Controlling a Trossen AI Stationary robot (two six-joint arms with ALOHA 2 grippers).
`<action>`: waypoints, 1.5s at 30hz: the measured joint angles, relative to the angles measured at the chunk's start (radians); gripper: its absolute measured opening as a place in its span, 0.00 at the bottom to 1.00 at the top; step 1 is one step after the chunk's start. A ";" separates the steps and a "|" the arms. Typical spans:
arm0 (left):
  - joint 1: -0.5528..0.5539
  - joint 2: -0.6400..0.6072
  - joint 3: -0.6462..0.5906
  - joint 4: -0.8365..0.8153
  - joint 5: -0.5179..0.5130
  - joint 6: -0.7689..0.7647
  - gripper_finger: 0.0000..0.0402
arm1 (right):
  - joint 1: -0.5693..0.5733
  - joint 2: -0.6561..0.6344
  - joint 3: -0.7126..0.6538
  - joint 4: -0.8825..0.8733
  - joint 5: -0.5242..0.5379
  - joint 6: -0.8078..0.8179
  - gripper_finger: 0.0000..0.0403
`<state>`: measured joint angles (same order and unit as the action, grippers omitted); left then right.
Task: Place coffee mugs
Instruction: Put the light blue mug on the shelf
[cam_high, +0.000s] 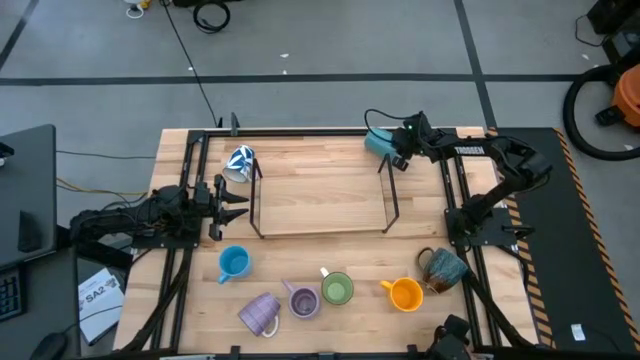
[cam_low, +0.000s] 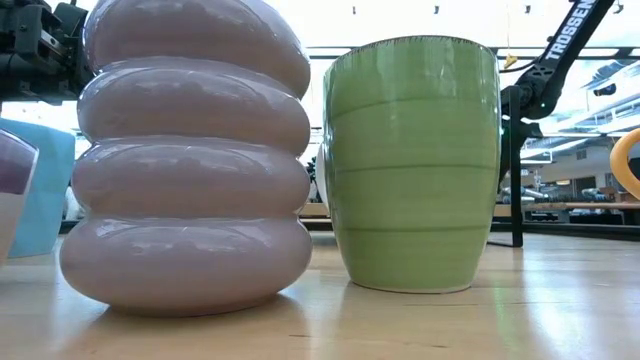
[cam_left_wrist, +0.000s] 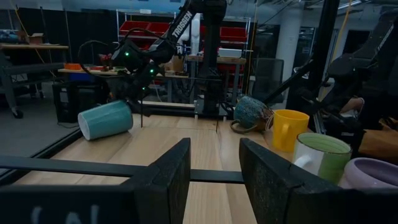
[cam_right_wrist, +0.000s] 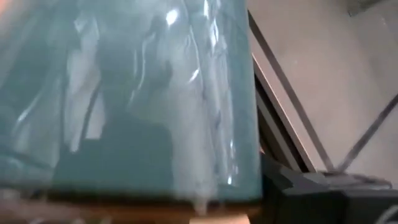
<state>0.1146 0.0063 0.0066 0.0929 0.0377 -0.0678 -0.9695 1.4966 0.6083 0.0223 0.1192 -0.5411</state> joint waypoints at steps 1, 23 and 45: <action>0.000 0.000 0.000 0.000 0.000 0.000 0.36 | 0.001 -0.002 0.000 0.001 -0.016 0.002 0.23; 0.000 0.000 0.000 -0.001 0.000 0.000 0.36 | 0.001 -0.128 -0.005 -0.087 -0.118 0.076 0.11; 0.000 0.000 0.000 0.000 0.000 0.000 0.36 | 0.012 -0.371 -0.004 -0.302 -0.160 0.149 0.07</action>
<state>0.1150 0.0063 0.0067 0.0925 0.0377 -0.0677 -0.9573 1.1257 0.6041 -0.2796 -0.0404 -0.3918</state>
